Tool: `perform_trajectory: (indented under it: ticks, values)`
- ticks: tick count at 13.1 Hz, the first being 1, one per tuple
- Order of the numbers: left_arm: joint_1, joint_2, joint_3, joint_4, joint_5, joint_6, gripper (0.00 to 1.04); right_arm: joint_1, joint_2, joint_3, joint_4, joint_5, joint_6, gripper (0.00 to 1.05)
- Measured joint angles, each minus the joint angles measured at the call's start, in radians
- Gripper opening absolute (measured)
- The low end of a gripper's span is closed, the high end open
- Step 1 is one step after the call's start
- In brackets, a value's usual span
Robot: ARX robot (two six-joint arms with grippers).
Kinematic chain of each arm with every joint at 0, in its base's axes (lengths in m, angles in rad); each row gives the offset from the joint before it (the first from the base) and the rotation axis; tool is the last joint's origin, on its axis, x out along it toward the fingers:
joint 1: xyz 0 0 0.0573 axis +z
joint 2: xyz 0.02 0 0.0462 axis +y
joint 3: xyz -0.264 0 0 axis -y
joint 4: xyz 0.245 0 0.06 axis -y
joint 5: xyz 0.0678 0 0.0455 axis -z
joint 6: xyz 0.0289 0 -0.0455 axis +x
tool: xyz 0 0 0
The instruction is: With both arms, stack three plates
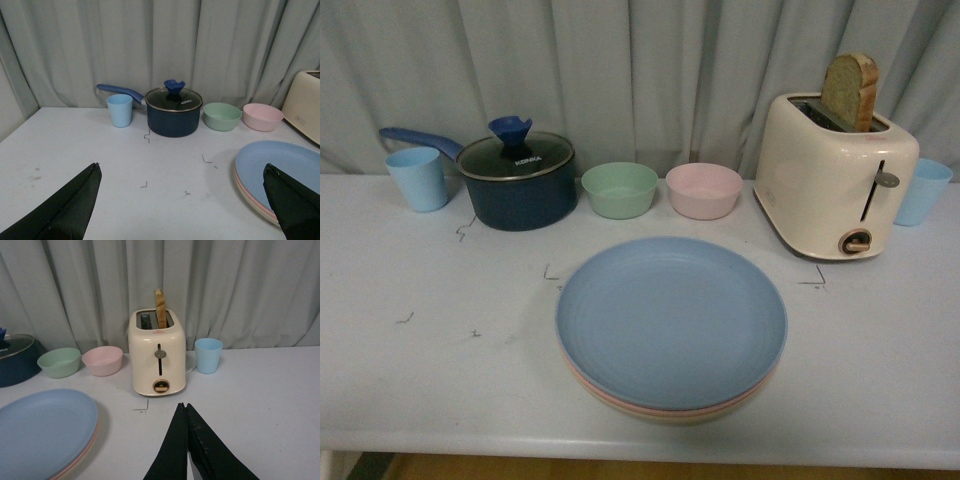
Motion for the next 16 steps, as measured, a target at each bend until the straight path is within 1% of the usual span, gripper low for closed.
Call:
perform_trajectory:
  ticks: [7, 14, 15, 16]
  values:
    - [0.000, 0.000, 0.000, 0.000, 0.000, 0.000, 0.98, 0.000, -0.300, 0.000, -0.283, 0.000, 0.000, 0.02]
    - [0.000, 0.000, 0.000, 0.000, 0.000, 0.000, 0.98, 0.000, -0.460, 0.000, -0.443, 0.000, 0.000, 0.02]
    - [0.000, 0.000, 0.000, 0.000, 0.000, 0.000, 0.98, 0.000, -0.557, 0.000, -0.595, -0.003, 0.000, 0.02]
    - [0.000, 0.000, 0.000, -0.001, 0.000, 0.000, 0.98, 0.000, -0.628, 0.001, -0.599, -0.003, 0.000, 0.02]
